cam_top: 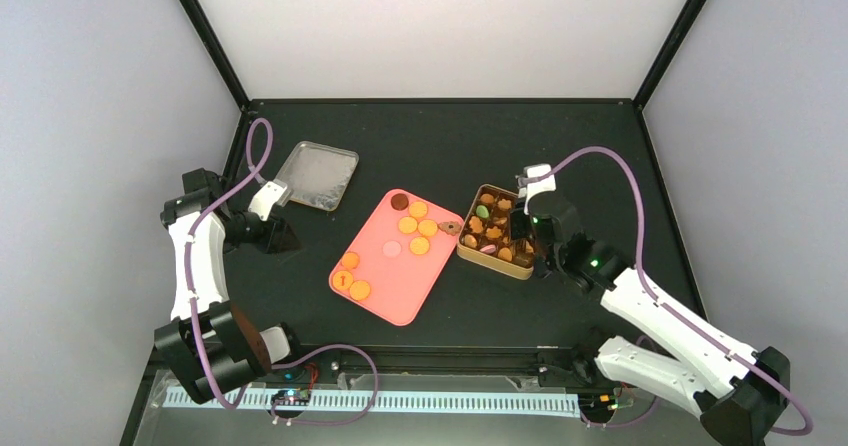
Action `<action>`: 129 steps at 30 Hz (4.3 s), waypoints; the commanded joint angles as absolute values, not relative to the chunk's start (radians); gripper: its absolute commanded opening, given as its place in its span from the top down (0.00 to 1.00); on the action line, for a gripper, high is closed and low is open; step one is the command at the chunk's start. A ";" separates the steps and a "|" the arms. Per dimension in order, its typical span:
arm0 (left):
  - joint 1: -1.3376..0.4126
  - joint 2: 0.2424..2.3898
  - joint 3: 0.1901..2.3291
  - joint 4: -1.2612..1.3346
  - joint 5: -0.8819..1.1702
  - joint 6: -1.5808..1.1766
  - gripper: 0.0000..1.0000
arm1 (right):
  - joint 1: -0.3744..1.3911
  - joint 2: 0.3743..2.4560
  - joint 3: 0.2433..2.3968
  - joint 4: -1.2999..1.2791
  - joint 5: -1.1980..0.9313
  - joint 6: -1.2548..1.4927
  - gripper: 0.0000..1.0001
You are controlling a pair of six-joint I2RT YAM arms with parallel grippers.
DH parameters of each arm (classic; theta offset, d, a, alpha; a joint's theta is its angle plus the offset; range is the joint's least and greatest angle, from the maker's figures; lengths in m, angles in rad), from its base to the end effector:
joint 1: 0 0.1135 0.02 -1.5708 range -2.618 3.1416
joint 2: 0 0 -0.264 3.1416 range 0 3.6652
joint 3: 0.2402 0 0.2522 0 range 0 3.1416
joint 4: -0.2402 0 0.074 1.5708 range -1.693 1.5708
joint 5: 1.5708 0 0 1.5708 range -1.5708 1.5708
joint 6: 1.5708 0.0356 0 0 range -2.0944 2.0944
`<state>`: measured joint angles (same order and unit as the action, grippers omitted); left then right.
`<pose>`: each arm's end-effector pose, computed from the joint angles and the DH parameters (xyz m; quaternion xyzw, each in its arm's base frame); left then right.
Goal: Pack the cookies
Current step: Place the fake cookies in the empty pocket of the box, then position the fake cookies on the plate, then pick up the fake cookies from the plate.
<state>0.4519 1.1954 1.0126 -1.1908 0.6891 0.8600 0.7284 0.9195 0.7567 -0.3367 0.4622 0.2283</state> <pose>0.1852 0.0647 0.2741 0.2224 0.9105 -0.2099 0.2784 0.1631 0.1242 0.2923 -0.0939 0.8400 0.0538 0.5317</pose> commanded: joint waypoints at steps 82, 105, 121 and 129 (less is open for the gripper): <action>0.538 1.195 0.997 -1.200 0.659 0.899 0.50 | 1.107 1.886 1.414 -0.007 0.154 0.140 0.69; 0.537 1.196 1.000 -1.203 0.670 0.898 0.50 | 1.118 1.751 1.268 0.036 0.164 0.133 0.67; 0.537 1.193 0.999 -1.201 0.658 0.903 0.50 | 1.114 1.813 1.321 0.042 0.104 0.137 0.67; 0.538 1.193 0.997 -1.202 0.662 0.904 0.50 | 1.112 1.742 1.283 0.054 0.137 0.129 0.81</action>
<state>0.5289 1.2041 0.9775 -1.1820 0.6361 0.8803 1.1114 1.7947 1.2953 0.0372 0.1211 0.1360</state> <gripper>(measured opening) 0.502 0.263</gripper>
